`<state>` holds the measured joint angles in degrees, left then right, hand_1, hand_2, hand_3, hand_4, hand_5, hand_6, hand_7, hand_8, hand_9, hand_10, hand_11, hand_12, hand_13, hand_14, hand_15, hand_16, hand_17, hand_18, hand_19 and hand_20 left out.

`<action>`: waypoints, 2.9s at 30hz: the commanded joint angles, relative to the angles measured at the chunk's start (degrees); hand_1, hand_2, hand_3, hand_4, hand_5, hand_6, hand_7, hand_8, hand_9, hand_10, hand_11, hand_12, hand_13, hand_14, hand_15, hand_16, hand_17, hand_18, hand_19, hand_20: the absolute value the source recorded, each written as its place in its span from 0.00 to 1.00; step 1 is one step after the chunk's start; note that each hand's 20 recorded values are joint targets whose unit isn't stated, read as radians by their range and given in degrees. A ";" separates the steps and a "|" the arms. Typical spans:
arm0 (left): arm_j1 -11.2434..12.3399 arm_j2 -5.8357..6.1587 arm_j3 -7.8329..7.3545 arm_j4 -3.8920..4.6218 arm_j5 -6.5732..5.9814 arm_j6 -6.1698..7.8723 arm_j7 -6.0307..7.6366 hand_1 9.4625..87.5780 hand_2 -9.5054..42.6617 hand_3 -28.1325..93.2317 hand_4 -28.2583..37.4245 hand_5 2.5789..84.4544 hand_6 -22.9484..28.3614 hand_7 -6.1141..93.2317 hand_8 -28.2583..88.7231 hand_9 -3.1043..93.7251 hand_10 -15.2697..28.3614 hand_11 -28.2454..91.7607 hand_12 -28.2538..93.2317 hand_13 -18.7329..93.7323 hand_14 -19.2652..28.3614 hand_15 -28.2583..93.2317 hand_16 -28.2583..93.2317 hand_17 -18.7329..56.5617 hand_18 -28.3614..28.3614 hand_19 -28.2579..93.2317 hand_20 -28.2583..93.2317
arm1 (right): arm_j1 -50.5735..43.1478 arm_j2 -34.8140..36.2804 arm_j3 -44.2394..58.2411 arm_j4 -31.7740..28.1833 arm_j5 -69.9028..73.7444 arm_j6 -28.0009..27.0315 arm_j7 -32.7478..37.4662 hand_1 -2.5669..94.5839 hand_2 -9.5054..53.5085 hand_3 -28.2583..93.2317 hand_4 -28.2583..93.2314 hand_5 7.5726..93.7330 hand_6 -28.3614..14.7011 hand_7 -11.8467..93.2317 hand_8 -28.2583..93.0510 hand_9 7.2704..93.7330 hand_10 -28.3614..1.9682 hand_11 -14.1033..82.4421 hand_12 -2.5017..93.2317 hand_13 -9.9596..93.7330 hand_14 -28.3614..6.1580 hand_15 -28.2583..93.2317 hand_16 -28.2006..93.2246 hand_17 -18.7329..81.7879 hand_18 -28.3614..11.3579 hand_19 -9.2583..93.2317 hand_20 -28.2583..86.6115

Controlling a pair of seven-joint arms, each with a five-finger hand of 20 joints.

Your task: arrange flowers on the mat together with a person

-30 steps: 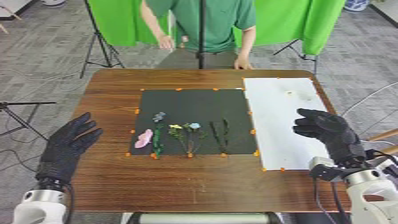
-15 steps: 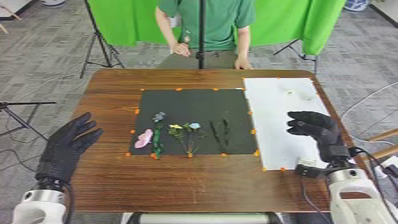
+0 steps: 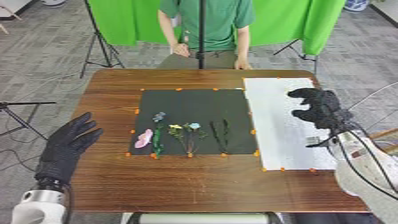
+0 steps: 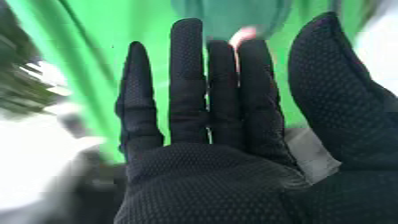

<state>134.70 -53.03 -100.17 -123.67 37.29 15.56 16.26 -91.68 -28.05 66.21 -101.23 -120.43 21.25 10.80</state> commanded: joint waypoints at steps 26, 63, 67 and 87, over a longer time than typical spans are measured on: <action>1.41 0.47 -0.27 -0.22 0.63 1.21 -0.30 0.24 0.27 0.80 0.04 0.47 0.54 0.23 0.17 0.39 0.68 0.47 0.35 0.45 0.78 0.52 0.22 0.21 0.91 0.65 0.27 | 46.27 -4.27 -46.30 26.91 -15.07 -10.10 17.57 0.39 0.00 0.97 0.00 0.44 0.76 0.41 0.08 0.47 0.79 0.36 0.24 0.56 0.70 0.61 0.41 0.37 0.32 0.63 0.50; 0.84 0.30 -0.19 0.13 0.82 0.87 -0.73 0.24 0.27 0.80 0.04 0.47 0.53 0.23 0.17 0.39 0.68 0.47 0.35 0.45 0.78 0.52 0.22 0.21 0.91 0.65 0.27 | 47.27 -6.51 -48.30 31.22 -14.10 -9.49 16.36 0.52 0.00 0.89 0.00 0.66 0.83 0.61 0.20 0.87 0.84 0.33 0.54 0.78 0.81 0.60 0.58 0.42 0.37 0.64 0.54; 0.59 0.26 -0.15 0.24 0.89 0.78 -0.91 0.24 0.27 0.80 0.04 0.47 0.53 0.23 0.17 0.39 0.68 0.47 0.35 0.45 0.78 0.52 0.22 0.21 0.91 0.65 0.27 | 46.61 -6.51 -46.75 29.19 -15.20 -7.40 16.86 0.52 0.00 0.90 0.00 0.68 0.83 0.61 0.21 0.88 0.84 0.33 0.55 0.78 0.80 0.62 0.58 0.43 0.37 0.65 0.55; 0.38 0.27 0.48 0.31 1.06 0.26 -1.28 0.24 0.27 0.80 0.04 0.47 0.54 0.23 0.17 0.39 0.68 0.47 0.35 0.45 0.78 0.52 0.22 0.21 0.91 0.65 0.27 | 47.15 -13.03 -48.78 10.41 -15.50 4.66 4.15 0.51 0.00 0.92 0.00 0.68 0.82 0.61 0.21 0.88 0.82 0.35 0.56 0.77 0.78 0.65 0.57 0.43 0.36 0.65 0.55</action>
<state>134.82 -52.41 -100.36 -123.79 38.03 16.42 15.55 -49.13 -35.03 23.50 -91.09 -136.87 28.05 17.80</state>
